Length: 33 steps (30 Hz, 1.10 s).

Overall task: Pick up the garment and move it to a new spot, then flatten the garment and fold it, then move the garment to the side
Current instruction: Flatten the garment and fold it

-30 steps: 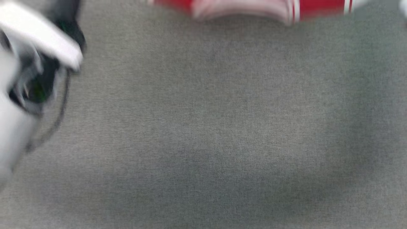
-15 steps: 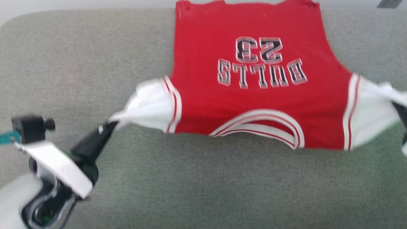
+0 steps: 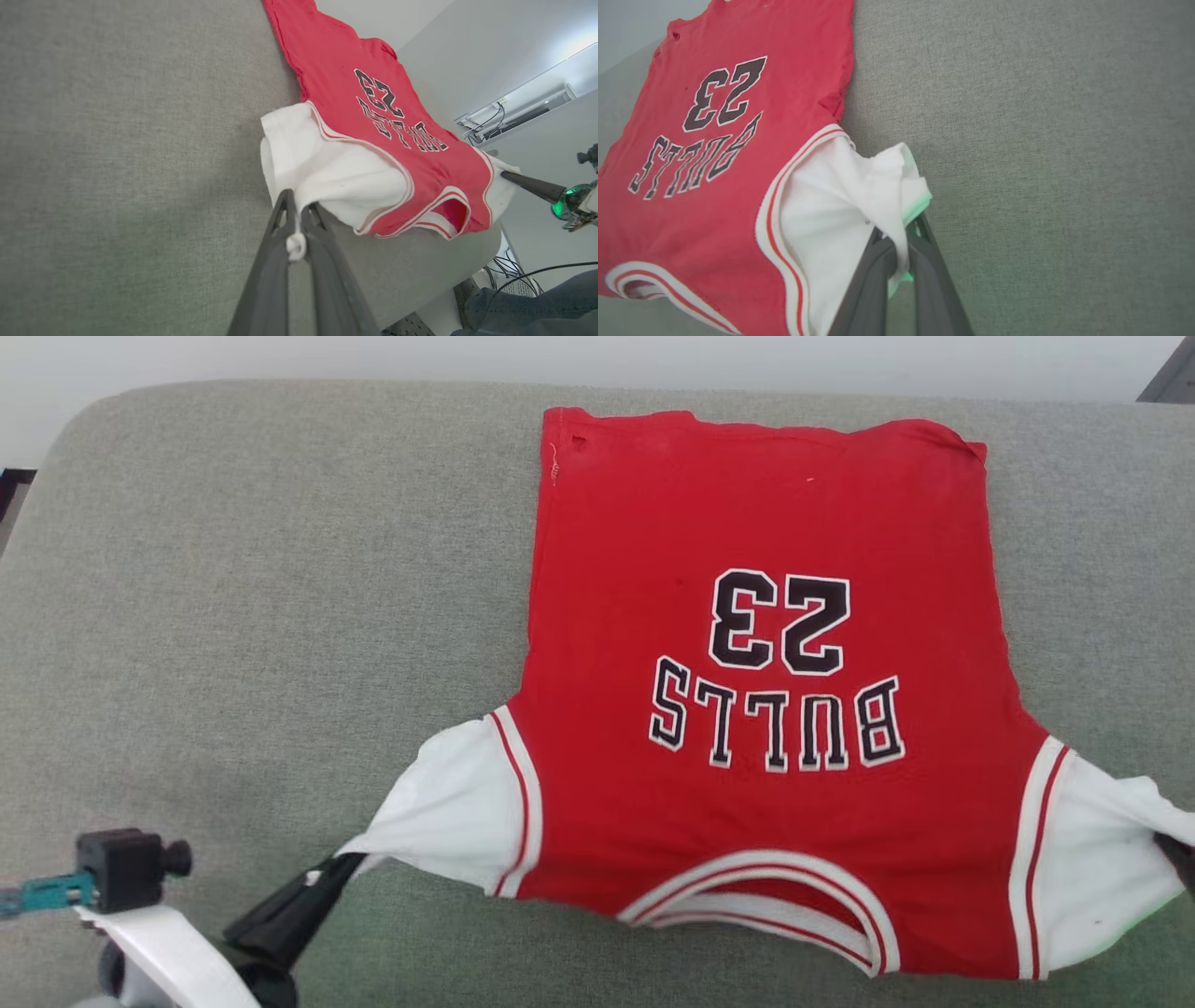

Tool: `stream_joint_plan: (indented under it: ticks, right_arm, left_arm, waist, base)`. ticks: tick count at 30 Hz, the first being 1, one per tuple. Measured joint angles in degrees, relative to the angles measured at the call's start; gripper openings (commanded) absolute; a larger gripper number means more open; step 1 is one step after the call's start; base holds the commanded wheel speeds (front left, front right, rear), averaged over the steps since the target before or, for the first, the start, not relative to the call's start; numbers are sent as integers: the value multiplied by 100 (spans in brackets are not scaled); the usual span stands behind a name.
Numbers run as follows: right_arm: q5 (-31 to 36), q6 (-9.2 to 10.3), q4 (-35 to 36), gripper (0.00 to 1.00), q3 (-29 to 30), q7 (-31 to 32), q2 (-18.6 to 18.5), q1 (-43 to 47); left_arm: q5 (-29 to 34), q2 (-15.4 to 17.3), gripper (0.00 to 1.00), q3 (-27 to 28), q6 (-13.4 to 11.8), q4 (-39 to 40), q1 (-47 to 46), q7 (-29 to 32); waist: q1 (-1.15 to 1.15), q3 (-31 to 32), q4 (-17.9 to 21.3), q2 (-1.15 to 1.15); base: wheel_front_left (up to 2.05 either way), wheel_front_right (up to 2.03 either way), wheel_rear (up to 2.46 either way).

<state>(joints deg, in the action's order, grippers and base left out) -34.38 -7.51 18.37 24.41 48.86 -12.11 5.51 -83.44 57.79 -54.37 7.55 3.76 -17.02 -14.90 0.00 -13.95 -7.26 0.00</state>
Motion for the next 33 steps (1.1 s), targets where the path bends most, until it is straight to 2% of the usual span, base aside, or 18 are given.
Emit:
stream_joint_plan:
  ticks: [5, 11, 14, 20, 21, 22, 25, 29, 33]
  right_arm:
    - [-177, 1, -405, 0, -73, 66, 237, -170]
    - [8, 1, -1485, 0, -425, -66, 80, -456]
    - [122, 1, -1879, 0, -659, -310, 7, -482]
    - [275, -15, -2280, 0, -978, -868, -168, -501]
    - [279, -15, -2283, 44, -1020, -933, -230, -502]
    - [289, -16, -2263, 100, -1043, -996, -289, -503]
    - [282, -13, -1986, 100, -811, -1090, -390, -509]
    - [209, 1, -1236, 100, -55, -979, -681, -540]
    - [281, 1, -723, 100, 381, -756, -939, -1034]
  left_arm:
    - [131, -444, 0, -2, 0, -325, 49, -2]
    - [203, -1015, 0, -178, 0, -910, -7, -5]
    - [199, -1196, 0, -167, 0, -1011, -14, -5]
    - [245, -1323, 0, -105, 0, -1078, -10, -7]
    - [255, -1332, 0, -91, 0, -1087, -7, -5]
    - [272, -1341, 0, -87, 0, -1088, -7, -7]
    - [441, -1388, 0, -105, 0, -1061, -10, -7]
    - [583, -1412, 0, -119, 0, -934, -65, -7]
    - [776, -1458, 0, -90, 0, -751, -187, -7]
  waist:
    - [0, -10, 1, 0]
    - [0, -21, 59, 0]
    - [0, -44, 56, 0]
    - [0, -84, 35, 0]
    - [0, -85, 34, 0]
    - [0, -85, 29, 0]
    - [0, -79, -31, 0]
    - [0, -123, -186, 0]
    - [0, -258, -343, 0]
  base:
    - [0, 0, 0]
    - [0, 0, 0]
    - [0, 0, 0]
    - [0, 0, 0]
    - [0, 0, 0]
    - [0, 0, 0]
    - [0, 0, 0]
    - [0, 0, 0]
    - [0, 0, 0]
